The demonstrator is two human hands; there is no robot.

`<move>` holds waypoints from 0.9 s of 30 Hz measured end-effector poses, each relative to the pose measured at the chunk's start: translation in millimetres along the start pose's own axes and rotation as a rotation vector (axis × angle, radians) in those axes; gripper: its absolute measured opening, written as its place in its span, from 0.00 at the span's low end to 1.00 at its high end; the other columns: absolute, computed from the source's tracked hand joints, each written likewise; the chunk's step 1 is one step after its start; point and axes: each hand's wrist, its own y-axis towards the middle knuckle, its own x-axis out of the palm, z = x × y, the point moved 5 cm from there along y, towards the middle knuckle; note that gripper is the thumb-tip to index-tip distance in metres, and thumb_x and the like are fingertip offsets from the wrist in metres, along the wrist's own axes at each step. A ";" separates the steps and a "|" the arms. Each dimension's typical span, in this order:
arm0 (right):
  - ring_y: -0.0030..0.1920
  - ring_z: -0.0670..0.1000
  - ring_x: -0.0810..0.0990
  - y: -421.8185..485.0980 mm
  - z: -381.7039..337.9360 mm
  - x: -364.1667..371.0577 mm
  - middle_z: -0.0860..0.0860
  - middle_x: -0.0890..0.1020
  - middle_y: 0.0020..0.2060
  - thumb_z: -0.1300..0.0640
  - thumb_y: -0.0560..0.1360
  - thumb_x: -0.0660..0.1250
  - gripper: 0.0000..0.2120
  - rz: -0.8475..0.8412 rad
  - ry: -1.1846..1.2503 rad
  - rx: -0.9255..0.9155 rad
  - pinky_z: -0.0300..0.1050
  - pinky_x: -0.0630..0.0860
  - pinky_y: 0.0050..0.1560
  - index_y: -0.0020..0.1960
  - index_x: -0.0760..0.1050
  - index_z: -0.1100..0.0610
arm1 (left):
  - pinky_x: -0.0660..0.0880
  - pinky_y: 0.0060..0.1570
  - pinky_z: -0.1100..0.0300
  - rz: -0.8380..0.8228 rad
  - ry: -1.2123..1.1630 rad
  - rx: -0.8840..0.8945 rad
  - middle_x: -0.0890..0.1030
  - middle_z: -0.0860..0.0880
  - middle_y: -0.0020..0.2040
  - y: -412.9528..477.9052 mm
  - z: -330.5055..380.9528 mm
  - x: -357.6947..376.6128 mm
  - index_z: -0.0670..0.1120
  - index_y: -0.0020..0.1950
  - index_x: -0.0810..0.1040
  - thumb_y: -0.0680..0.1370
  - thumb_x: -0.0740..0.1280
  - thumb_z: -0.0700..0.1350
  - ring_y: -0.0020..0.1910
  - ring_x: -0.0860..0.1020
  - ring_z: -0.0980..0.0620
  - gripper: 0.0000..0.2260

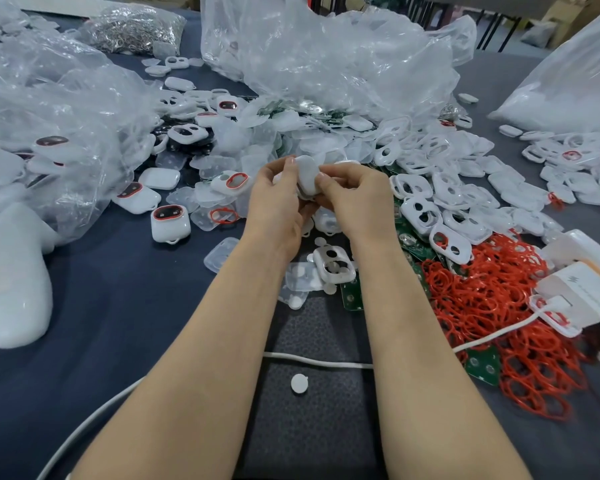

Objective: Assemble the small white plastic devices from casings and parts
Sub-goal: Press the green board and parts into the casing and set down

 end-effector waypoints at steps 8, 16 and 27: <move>0.44 0.50 0.78 -12.1 -17.4 0.0 0.52 0.83 0.43 0.56 0.75 0.68 0.06 0.148 -0.299 -0.214 0.42 0.71 0.47 0.45 0.82 0.58 | 0.78 0.29 0.62 0.013 0.094 0.119 0.77 0.46 0.44 -1.8 4.6 -3.9 0.47 0.46 0.70 0.83 0.57 0.41 0.37 0.78 0.51 0.08; 0.30 0.45 0.73 -1.0 4.8 -3.2 0.51 0.76 0.34 0.62 0.75 0.69 0.03 -0.101 0.329 0.145 0.38 0.71 0.34 0.46 0.78 0.56 | 0.81 0.35 0.60 -0.034 0.190 0.124 0.78 0.45 0.46 -3.2 7.7 -2.0 0.47 0.46 0.72 0.83 0.57 0.41 0.43 0.78 0.46 0.08; 0.21 0.42 0.62 -4.4 7.3 4.3 0.50 0.73 0.34 0.64 0.79 0.61 0.09 -0.330 0.598 0.349 0.33 0.60 0.22 0.50 0.76 0.52 | 0.81 0.38 0.57 -0.145 0.289 0.148 0.78 0.44 0.46 -6.6 12.3 -2.0 0.45 0.47 0.73 0.83 0.57 0.41 0.41 0.78 0.50 0.08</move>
